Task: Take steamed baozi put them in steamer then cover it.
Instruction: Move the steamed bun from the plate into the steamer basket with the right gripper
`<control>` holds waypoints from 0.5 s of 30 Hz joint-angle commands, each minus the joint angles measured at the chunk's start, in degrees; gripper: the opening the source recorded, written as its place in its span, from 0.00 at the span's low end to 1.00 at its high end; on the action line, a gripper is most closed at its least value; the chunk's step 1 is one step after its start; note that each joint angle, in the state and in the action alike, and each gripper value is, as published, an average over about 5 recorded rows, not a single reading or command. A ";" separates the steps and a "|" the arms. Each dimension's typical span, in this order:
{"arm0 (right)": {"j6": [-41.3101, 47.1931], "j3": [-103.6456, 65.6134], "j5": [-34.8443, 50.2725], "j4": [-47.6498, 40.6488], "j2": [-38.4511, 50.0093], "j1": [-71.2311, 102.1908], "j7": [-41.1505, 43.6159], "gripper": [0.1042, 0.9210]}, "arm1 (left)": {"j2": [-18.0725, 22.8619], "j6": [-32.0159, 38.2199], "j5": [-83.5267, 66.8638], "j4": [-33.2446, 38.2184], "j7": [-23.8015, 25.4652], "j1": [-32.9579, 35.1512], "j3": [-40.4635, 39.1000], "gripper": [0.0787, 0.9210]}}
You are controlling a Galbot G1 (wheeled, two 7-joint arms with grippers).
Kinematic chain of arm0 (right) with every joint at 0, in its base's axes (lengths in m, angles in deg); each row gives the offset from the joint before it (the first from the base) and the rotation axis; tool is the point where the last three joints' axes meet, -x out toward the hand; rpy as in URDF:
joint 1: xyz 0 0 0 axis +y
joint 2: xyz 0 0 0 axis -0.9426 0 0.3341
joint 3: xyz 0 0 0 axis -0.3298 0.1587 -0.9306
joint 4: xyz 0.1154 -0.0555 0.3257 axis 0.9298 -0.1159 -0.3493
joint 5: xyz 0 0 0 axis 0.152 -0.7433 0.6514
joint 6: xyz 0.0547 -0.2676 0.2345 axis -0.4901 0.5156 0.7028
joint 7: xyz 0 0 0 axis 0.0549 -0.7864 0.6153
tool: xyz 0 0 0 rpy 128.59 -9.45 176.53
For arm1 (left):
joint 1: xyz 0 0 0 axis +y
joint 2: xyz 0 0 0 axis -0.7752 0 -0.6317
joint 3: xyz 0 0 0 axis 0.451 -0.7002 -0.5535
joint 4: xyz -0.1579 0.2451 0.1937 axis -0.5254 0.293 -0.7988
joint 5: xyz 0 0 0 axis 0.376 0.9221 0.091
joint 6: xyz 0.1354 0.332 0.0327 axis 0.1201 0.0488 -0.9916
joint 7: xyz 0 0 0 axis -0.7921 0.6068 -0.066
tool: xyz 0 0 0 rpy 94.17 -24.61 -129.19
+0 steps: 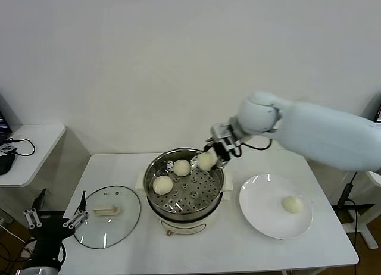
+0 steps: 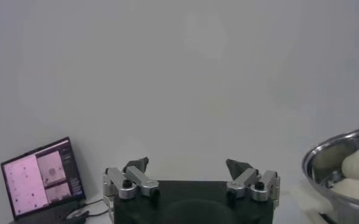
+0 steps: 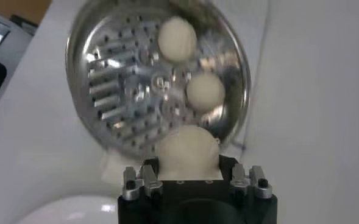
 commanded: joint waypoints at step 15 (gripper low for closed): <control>-19.44 10.37 -18.26 -1.12 -14.08 1.30 -2.26 0.62 | 0.93 -0.12 -0.49 0.24 -0.03 0.15 1.34 0.88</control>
